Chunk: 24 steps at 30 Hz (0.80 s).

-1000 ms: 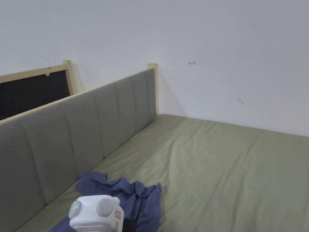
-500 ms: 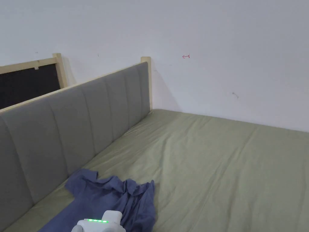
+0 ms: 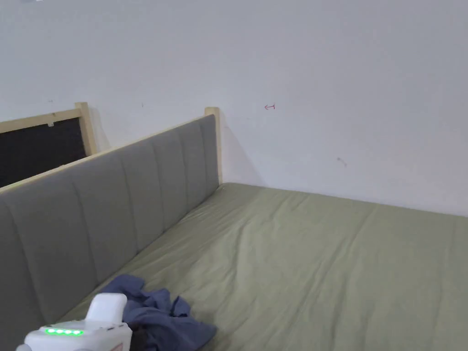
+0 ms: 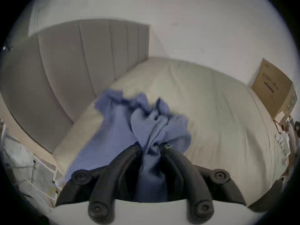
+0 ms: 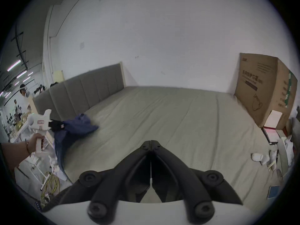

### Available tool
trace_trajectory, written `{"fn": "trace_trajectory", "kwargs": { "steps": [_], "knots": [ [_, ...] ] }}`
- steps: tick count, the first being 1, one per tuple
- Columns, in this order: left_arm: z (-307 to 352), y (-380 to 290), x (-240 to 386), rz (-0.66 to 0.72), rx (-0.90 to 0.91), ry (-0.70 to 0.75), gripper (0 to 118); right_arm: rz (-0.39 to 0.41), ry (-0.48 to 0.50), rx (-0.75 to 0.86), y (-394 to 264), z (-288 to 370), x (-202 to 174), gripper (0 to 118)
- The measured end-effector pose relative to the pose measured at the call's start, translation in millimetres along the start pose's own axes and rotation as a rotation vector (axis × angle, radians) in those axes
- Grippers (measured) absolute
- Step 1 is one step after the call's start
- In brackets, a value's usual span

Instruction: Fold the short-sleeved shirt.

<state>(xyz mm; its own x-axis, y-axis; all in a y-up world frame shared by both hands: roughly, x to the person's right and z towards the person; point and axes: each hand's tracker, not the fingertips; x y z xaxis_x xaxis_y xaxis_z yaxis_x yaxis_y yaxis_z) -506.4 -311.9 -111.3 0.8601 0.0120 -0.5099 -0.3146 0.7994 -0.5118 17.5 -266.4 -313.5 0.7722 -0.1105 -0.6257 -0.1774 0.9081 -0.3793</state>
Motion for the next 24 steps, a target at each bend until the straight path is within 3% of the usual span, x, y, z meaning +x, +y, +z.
{"fn": "trace_trajectory", "kwargs": {
  "steps": [5, 8, 16, 20, 24],
  "knots": [
    [78, 51, 35, 0.073, 0.236, -0.208, 17, -0.017, -0.071, 0.115, 15, 26, 19, 0],
    [112, 81, 80, 0.029, 0.361, -0.371, 17, -0.029, -0.105, 0.175, 19, 43, 28, 0],
    [146, 135, 237, -0.097, 0.396, -0.717, 17, -0.081, -0.174, 0.260, 20, 87, 59, 0],
    [113, 138, 310, -0.177, 0.219, -0.760, 17, -0.134, -0.212, 0.222, 14, 101, 80, 0],
    [36, 117, 372, -0.209, -0.239, -0.784, 17, -0.157, -0.200, 0.132, 5, 106, 96, 0]
  ]
}}
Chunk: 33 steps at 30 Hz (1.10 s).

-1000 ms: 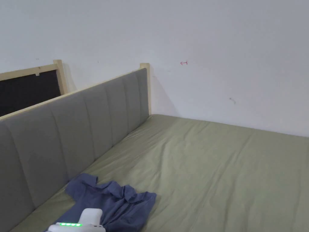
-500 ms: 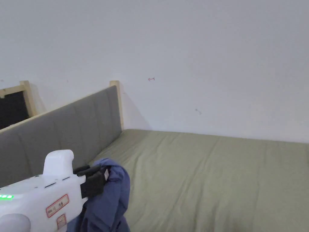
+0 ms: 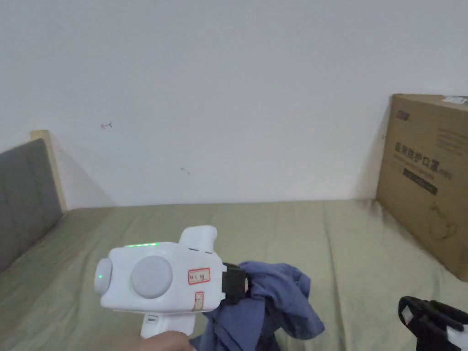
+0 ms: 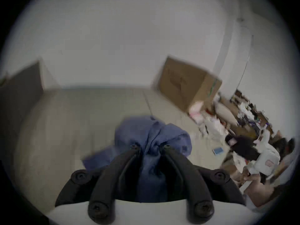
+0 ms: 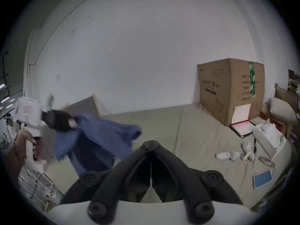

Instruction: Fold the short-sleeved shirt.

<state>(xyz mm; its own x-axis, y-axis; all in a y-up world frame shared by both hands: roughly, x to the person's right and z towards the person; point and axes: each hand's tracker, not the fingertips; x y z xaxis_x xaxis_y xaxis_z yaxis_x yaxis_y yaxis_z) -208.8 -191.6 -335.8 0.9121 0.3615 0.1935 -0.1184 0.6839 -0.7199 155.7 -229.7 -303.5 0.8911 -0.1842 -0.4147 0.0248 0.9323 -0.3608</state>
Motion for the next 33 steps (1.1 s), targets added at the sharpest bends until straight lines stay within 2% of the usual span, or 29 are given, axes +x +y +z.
{"fn": "trace_trajectory", "kwargs": {
  "steps": [2, 4, 7, 8, 10, 11, 13, 16, 19, 21, 23, 25, 26, 27, 28, 29, 33],
  "knots": [
    [-62, -14, -16, 0.163, -0.286, -0.089, 17, 0.005, -0.013, -0.042, -8, -2, 7, 0],
    [-110, -48, -34, 0.325, -0.465, -0.173, 17, 0.000, -0.018, -0.084, -15, -7, 10, 0],
    [-145, -88, -44, 0.449, -0.535, -0.111, 20, -0.013, -0.005, -0.123, -24, -12, 13, 0],
    [-148, -95, -48, 0.489, -0.508, -0.094, 31, -0.014, 0.000, -0.130, -27, -14, 14, 0],
    [-151, -100, -56, 0.571, -0.474, -0.049, 94, -0.012, 0.008, -0.144, -32, -15, 13, 0],
    [-149, -104, -57, 0.609, -0.484, -0.048, 110, -0.009, 0.010, -0.156, -34, -16, 11, 0],
    [-144, -105, -66, 0.667, -0.472, -0.085, 108, -0.004, 0.020, -0.176, -37, -18, 9, 0],
    [-121, -95, -68, 0.636, -0.449, -0.062, 108, 0.008, 0.031, -0.180, -37, -19, 5, 0],
    [-83, -74, -60, 0.529, -0.343, -0.038, 108, 0.024, 0.031, -0.162, -32, -20, -1, 0],
    [-45, -61, -47, 0.391, -0.201, 0.039, 108, 0.031, 0.027, -0.122, -27, -17, -2, 0],
    [-3, -58, -30, 0.216, 0.019, 0.166, 101, 0.027, 0.015, -0.039, -22, -11, -5, 0],
    [32, -73, -10, 0.043, 0.233, 0.298, 67, 0.011, 0.008, 0.042, -20, -5, -7, 0],
    [46, -84, -2, -0.032, 0.328, 0.363, 45, -0.002, 0.012, 0.085, -20, -2, -8, 0],
    [55, -95, 6, -0.081, 0.391, 0.398, 18, -0.010, 0.006, 0.117, -20, 0, -8, 0],
    [62, -106, 9, -0.107, 0.439, 0.416, 4, -0.007, -0.008, 0.147, -21, 2, -9, 0],
    [70, -117, 13, -0.119, 0.488, 0.440, 3, -0.001, -0.032, 0.178, -22, 5, -11, 0],
    [85, -151, 9, -0.043, 0.624, 0.423, 1, -0.013, -0.023, 0.239, -24, 6, -13, 0]
  ]
}}
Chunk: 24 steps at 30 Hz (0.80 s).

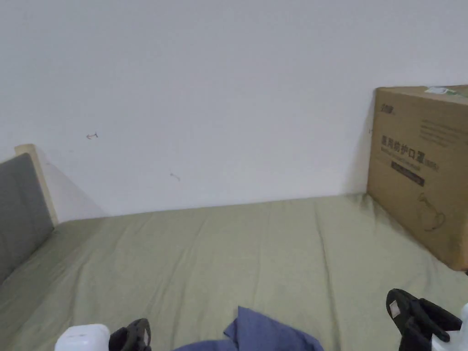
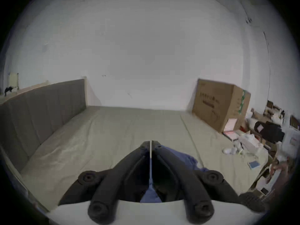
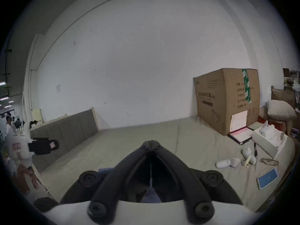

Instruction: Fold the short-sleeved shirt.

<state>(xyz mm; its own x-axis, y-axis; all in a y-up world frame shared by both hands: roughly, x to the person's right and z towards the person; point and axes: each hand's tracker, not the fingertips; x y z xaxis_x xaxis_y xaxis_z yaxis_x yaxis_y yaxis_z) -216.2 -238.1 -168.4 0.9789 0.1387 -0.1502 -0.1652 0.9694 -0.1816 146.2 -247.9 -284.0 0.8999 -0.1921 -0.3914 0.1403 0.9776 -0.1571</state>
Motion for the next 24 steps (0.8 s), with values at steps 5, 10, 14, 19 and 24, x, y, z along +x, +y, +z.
{"fn": "trace_trajectory", "kwargs": {
  "steps": [5, 10, 14, 19, 24],
  "knots": [
    [-17, 5, -15, 0.018, -0.044, -0.004, 1, 0.019, 0.007, -0.009, -3, -16, -5, 0],
    [-130, 29, -58, 0.096, -0.422, -0.022, 1, 0.042, 0.048, -0.116, -7, -45, -5, 0],
    [-248, -12, -107, 0.271, -0.859, -0.045, 1, -0.026, 0.110, -0.241, -20, -70, 1, 0],
    [-313, -61, -119, 0.173, -0.899, 0.062, 102, -0.078, 0.090, -0.330, -44, -90, 14, 0],
    [-348, -105, -121, 0.113, -0.978, 0.072, 113, -0.068, 0.082, -0.381, -55, -104, 22, 0]
  ]
}}
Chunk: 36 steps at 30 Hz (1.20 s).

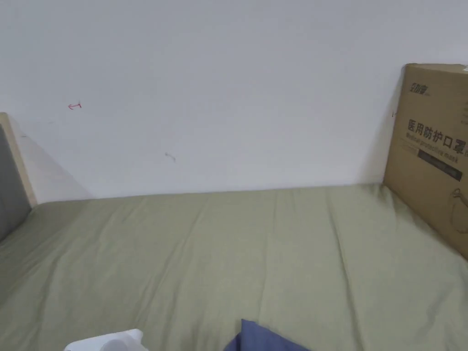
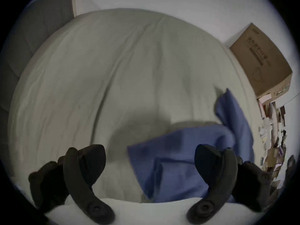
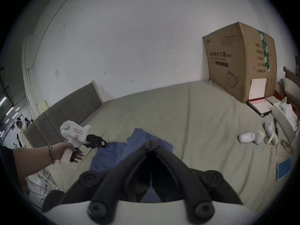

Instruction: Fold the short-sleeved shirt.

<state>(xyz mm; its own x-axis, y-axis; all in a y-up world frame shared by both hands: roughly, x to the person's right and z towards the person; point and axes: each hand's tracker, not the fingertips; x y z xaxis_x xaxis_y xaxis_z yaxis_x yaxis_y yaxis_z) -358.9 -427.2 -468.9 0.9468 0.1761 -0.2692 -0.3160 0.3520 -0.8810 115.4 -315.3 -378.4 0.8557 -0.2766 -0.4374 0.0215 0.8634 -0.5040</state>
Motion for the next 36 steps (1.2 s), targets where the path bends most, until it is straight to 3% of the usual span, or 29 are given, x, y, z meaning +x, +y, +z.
{"fn": "trace_trajectory", "kwargs": {
  "steps": [2, 8, 10, 12, 14, 15, 16, 18, 19, 20, 22, 26, 28, 29, 30, 31, 32, 36],
  "knots": [
    [-20, -9, -3, -0.036, -0.015, 0.006, 118, -0.003, -0.001, -0.008, 0, -5, 2, 0],
    [-15, -27, 10, -0.075, 0.101, 0.064, 115, -0.016, 0.015, -0.011, 5, -20, 5, 0],
    [3, -40, 16, -0.109, 0.186, 0.100, 77, -0.016, 0.031, -0.028, 13, -31, 6, 0],
    [25, -54, 18, -0.162, 0.288, 0.091, 2, -0.048, 0.114, -0.087, 22, -49, 10, 0],
    [46, -68, 21, -0.196, 0.323, 0.150, 2, -0.043, 0.130, -0.173, 34, -76, 14, 0],
    [58, -74, 16, -0.173, 0.347, 0.079, 2, -0.046, 0.132, -0.193, 39, -90, 15, 0],
    [72, -81, 11, -0.149, 0.376, 0.003, 2, -0.069, 0.141, -0.239, 45, -109, 19, 6],
    [93, -89, 10, -0.156, 0.397, 0.018, 2, -0.131, 0.086, -0.359, 56, -151, 23, 24],
    [104, -93, 8, -0.156, 0.409, 0.012, 2, -0.161, 0.033, -0.454, 59, -176, 27, 64],
    [115, -99, 6, -0.148, 0.424, -0.006, 2, -0.171, -0.002, -0.499, 58, -196, 30, 93],
    [129, -108, 2, -0.141, 0.442, -0.018, 2, -0.155, -0.057, -0.538, 54, -232, 36, 98],
    [148, -127, -5, -0.157, 0.463, 0.003, 2, 0.003, -0.165, -0.746, 35, -302, 41, 94],
    [151, -131, -9, -0.154, 0.453, -0.003, 2, 0.089, -0.134, -0.810, 23, -308, 37, 67],
    [152, -132, -10, -0.152, 0.444, -0.011, 2, 0.144, -0.146, -0.822, 21, -306, 31, 65],
    [150, -131, -14, -0.153, 0.434, -0.013, 2, 0.201, -0.135, -0.772, 26, -295, 25, 52],
    [150, -132, -14, -0.155, 0.429, -0.009, 2, 0.210, -0.075, -0.759, 29, -286, 23, 14],
    [151, -133, -15, -0.156, 0.427, -0.007, 2, 0.168, -0.013, -0.773, 36, -281, 23, 0],
    [163, -134, -23, -0.112, 0.450, -0.041, 2, 0.083, 0.016, -0.603, 76, -219, 32, 0]
  ]
}}
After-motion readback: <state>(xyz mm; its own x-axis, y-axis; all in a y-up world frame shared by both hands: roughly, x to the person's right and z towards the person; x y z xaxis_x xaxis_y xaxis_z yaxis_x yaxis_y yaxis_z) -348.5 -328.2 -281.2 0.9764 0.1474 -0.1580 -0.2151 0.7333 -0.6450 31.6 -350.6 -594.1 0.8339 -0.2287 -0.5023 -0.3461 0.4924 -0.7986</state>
